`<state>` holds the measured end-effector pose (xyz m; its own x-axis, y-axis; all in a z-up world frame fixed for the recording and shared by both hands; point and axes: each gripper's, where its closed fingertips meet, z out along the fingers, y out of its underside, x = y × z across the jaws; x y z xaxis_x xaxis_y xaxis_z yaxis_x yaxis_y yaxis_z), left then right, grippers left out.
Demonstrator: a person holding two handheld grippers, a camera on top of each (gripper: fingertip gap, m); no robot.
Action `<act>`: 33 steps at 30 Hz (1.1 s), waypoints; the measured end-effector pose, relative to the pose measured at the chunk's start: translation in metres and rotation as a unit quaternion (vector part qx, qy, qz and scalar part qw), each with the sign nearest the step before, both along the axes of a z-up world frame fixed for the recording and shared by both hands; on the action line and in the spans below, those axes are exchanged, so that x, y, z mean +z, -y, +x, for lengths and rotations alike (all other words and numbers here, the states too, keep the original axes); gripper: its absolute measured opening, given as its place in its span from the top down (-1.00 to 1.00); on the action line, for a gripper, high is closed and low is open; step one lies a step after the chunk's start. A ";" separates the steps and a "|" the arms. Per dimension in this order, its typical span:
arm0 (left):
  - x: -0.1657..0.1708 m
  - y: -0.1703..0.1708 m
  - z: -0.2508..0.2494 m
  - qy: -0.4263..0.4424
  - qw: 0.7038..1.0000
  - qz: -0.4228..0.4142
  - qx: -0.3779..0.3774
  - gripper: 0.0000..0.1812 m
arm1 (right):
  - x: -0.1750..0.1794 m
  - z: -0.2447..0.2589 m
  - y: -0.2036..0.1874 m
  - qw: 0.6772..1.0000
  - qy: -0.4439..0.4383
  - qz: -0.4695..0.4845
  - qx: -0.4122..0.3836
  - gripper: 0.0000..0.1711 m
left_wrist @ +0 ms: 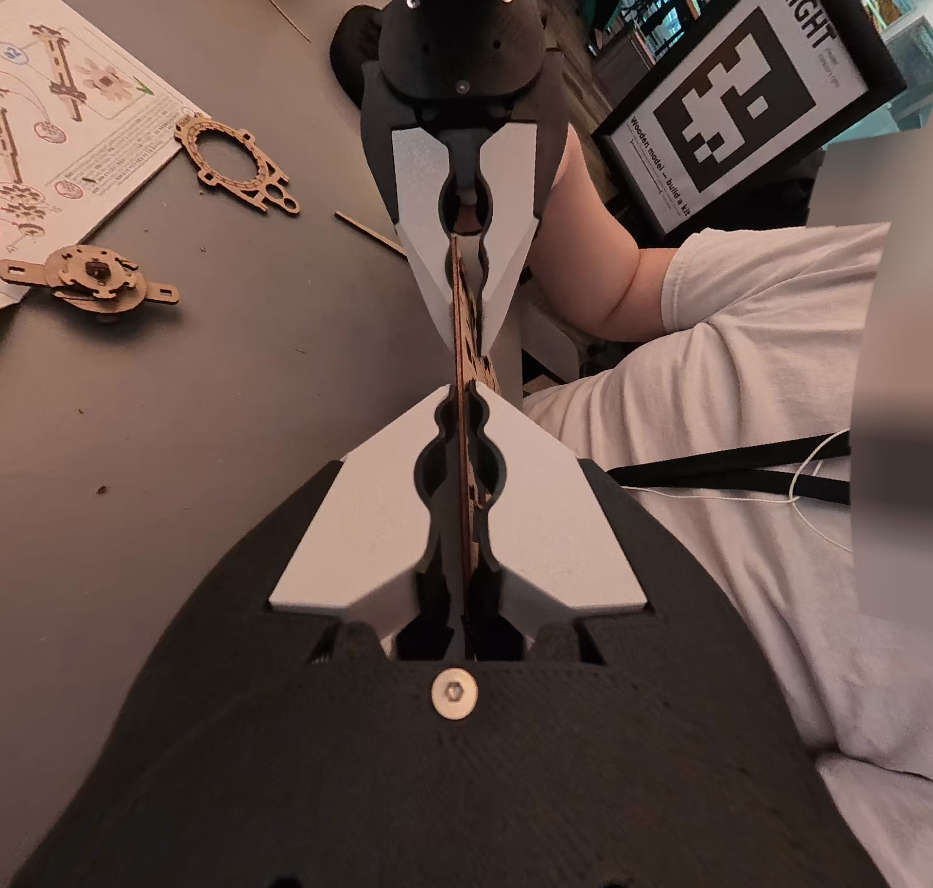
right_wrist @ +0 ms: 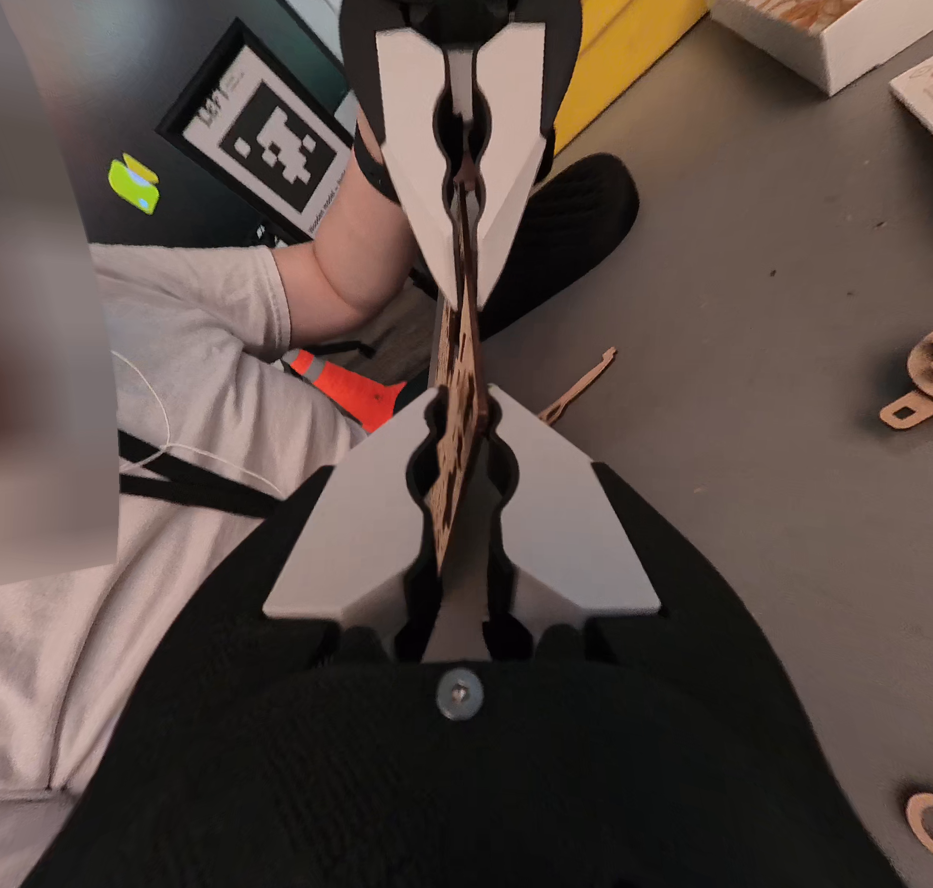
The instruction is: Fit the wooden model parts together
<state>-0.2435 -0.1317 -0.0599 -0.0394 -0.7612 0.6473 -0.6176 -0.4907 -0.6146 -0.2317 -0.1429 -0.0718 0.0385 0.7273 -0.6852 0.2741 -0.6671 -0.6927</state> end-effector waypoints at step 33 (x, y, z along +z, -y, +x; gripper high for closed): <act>-0.018 -0.002 0.005 -0.008 1.000 0.001 0.014 0.96 | -0.003 -0.011 -0.017 0.997 -0.010 -0.043 -0.066 0.96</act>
<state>-0.2386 -0.1298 -0.0774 -0.0080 -0.7634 0.6459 -0.6127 -0.5067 -0.6065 -0.2429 -0.1257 -0.0752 0.1157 0.6548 -0.7468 0.1658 -0.7541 -0.6355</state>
